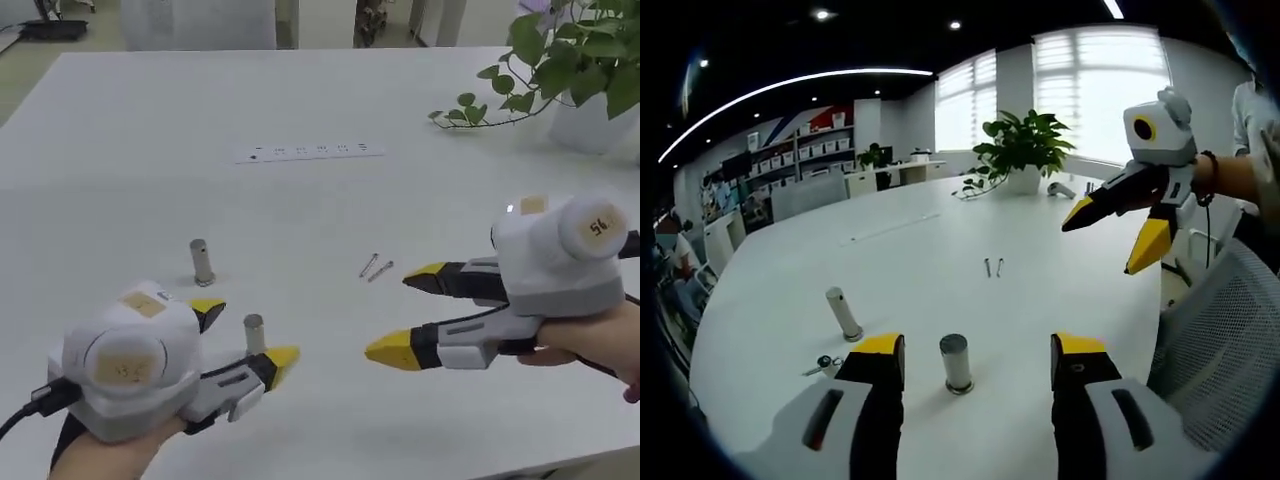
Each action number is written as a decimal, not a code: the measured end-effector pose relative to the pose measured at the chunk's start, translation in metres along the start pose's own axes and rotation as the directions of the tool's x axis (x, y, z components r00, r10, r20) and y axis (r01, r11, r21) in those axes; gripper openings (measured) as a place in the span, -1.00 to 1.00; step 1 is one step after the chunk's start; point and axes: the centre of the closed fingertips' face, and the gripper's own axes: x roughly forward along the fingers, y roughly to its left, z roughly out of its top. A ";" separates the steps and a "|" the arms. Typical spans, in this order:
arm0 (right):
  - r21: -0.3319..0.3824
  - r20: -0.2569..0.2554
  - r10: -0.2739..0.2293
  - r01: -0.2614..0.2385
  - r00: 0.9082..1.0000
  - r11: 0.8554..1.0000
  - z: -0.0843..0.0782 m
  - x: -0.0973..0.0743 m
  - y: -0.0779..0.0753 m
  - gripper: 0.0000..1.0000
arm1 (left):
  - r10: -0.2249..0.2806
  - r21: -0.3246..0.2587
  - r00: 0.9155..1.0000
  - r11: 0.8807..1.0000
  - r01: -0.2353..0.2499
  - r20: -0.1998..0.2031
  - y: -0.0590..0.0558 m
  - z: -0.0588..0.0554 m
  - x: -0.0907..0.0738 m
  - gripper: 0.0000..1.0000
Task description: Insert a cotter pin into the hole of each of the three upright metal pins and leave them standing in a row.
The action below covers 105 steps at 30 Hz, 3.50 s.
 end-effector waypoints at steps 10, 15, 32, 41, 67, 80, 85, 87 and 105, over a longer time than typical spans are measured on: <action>-0.076 -0.037 -0.028 0.025 0.999 0.997 0.001 -0.001 -0.028 0.20 | -0.063 0.014 0.997 0.998 0.062 0.035 -0.002 0.005 -0.010 0.37; -0.114 -0.054 -0.029 0.023 0.998 0.993 0.001 0.001 -0.037 0.14 | -0.069 0.017 0.995 0.998 0.068 0.070 0.001 0.009 -0.013 0.38; -0.227 -0.129 -0.016 -0.013 0.991 0.974 -0.005 0.020 -0.081 -0.16 | -0.080 0.004 0.991 0.997 0.080 0.105 0.011 0.011 -0.021 0.38; -0.253 -0.171 -0.001 -0.043 0.985 0.967 -0.010 0.034 -0.103 -0.25 | -0.097 0.004 0.989 0.995 0.098 0.116 0.013 0.010 -0.023 0.35; -0.268 -0.313 0.065 -0.154 0.947 0.951 -0.031 0.070 -0.143 -0.41 | -0.142 -0.024 0.983 0.989 0.146 0.120 0.016 0.001 -0.037 0.21; -0.284 -0.389 0.089 -0.211 0.917 0.935 -0.046 0.077 -0.155 -0.51 | -0.120 -0.028 0.983 0.992 0.125 0.140 0.024 0.003 -0.044 0.12; -0.313 -0.412 0.099 -0.243 0.906 0.918 -0.049 0.079 -0.155 -0.57 | -0.114 -0.033 0.984 0.992 0.119 0.140 0.027 0.003 -0.045 0.08; -0.313 -0.415 0.100 -0.245 0.904 0.918 -0.048 0.080 -0.156 -0.58 | -0.114 -0.035 0.984 0.992 0.120 0.138 0.028 0.002 -0.045 0.08; -0.353 -0.493 0.122 -0.327 0.861 0.877 -0.054 0.081 -0.153 -0.80 | -0.112 -0.036 0.986 0.992 0.117 0.121 0.029 -0.002 -0.045 0.05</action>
